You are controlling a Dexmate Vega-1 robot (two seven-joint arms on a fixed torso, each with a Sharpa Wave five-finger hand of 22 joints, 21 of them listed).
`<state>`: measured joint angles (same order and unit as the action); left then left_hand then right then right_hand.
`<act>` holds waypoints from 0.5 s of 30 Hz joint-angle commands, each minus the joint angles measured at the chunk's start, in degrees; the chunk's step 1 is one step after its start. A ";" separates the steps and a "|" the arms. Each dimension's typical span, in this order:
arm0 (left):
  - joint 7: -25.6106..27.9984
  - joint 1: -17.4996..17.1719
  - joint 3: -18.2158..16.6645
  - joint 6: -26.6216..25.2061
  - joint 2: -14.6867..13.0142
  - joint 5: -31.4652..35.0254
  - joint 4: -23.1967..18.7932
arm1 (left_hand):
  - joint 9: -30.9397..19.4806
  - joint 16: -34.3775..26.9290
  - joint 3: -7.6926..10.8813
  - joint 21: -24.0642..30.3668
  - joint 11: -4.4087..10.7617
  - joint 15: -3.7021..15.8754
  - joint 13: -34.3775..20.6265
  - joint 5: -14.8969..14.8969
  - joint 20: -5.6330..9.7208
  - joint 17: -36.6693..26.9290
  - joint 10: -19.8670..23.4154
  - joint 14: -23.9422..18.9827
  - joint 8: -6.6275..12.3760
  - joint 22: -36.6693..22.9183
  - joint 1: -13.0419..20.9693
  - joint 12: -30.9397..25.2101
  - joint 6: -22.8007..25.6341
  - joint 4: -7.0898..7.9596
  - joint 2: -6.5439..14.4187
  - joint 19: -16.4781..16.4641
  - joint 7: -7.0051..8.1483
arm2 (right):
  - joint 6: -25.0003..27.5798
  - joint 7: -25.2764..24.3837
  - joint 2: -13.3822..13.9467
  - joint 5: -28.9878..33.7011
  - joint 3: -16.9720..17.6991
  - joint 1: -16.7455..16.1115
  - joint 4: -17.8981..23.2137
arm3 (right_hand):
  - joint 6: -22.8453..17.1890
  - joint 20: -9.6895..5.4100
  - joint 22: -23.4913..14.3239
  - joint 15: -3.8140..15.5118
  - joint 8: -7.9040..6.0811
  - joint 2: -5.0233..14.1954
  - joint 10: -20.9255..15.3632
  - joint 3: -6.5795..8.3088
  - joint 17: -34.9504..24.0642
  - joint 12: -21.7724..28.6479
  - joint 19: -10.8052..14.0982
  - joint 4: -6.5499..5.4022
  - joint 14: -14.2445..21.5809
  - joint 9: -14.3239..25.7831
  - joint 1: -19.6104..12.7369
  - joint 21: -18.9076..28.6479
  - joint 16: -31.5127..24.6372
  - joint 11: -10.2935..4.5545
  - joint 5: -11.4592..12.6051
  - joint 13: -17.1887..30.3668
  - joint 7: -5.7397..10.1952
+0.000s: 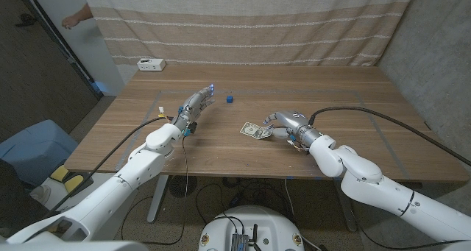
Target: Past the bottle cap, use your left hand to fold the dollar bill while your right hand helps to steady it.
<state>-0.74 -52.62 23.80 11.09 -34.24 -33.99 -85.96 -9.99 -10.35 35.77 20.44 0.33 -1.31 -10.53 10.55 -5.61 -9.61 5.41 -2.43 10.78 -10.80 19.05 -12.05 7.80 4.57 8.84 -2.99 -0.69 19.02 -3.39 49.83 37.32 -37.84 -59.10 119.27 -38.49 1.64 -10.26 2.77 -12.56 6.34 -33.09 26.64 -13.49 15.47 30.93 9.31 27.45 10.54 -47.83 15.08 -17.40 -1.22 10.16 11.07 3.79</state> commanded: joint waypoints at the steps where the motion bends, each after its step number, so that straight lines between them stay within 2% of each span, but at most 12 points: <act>1: 0.47 -0.80 -0.19 0.08 -0.42 0.04 -1.13 | -0.26 0.18 -0.01 0.04 -0.18 0.20 -0.15 -0.03 -0.04 -0.12 0.60 0.23 -0.23 -0.31 -0.53 0.04 -0.01 -0.42 -0.05 0.05 0.00 | 0.68 1.09 -0.01 0.70 -0.52 -0.49 -0.18 | -0.64 0.12 -0.31 3.78 0.02 0.28 -0.42 -0.38 -0.18 -0.26 0.76 -0.02 0.74 0.10 -0.65 0.15 -0.64 0.05 0.32 0.09 0.22; 3: 0.56 -0.90 -0.21 0.06 -0.49 0.09 -1.29 | -0.26 0.18 0.00 0.04 -0.18 0.23 -0.15 -0.03 -0.06 -0.12 0.63 0.23 -0.22 -0.31 -0.56 0.04 0.03 -0.45 -0.06 0.03 0.00 | 0.85 0.96 -0.12 0.67 -0.54 -0.64 -0.41 | -0.87 0.16 -0.32 3.72 0.03 0.34 -0.63 -0.54 -0.22 -0.26 0.81 -0.06 0.77 0.10 -0.75 0.15 -0.69 0.63 0.32 0.09 0.12; 5: 0.61 -1.01 -0.23 0.00 -0.58 0.11 -1.47 | -0.26 0.18 0.00 0.03 -0.13 0.25 -0.15 -0.03 -0.03 -0.12 0.64 0.23 -0.21 -0.31 -0.59 0.05 0.06 -0.47 -0.06 0.01 0.03 | 1.03 1.18 -0.16 0.47 -0.56 -0.68 -0.56 | -1.02 0.15 -0.32 3.63 0.04 0.39 -0.76 -0.66 -0.25 -0.28 0.92 -0.10 0.81 0.10 -0.83 0.17 -0.73 0.34 0.32 0.09 0.09; 15: 0.88 -1.35 -0.24 -0.79 -1.07 0.12 -2.40 | -0.27 0.09 0.12 -0.04 -0.18 0.19 -0.15 -0.01 -0.19 -0.11 0.78 0.05 -0.23 -0.32 -0.74 0.08 0.01 -0.58 0.06 -0.02 -0.06 | 2.03 1.37 -0.14 0.41 -0.88 -0.94 -1.39 | -2.09 0.15 -0.33 3.40 -0.04 0.82 -1.64 -1.31 -0.50 -0.20 1.14 -0.64 1.20 0.10 -0.61 0.19 -1.07 0.92 0.30 0.10 -0.14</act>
<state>-0.26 -53.48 23.62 11.11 -34.81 -33.99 -87.37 -9.99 -10.35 35.92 20.44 0.10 -1.31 -10.52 10.55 -5.62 -9.62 5.64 -2.43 10.78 -10.80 18.44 -12.06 7.80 4.42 8.84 -2.99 -0.69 20.04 -2.32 49.73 37.75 -38.42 -59.69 118.71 -39.83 1.74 -10.25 2.67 -12.55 6.72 -33.89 25.69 -13.73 15.25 31.45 8.68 27.96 10.53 -48.21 15.08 -18.16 -0.41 10.16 11.07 3.70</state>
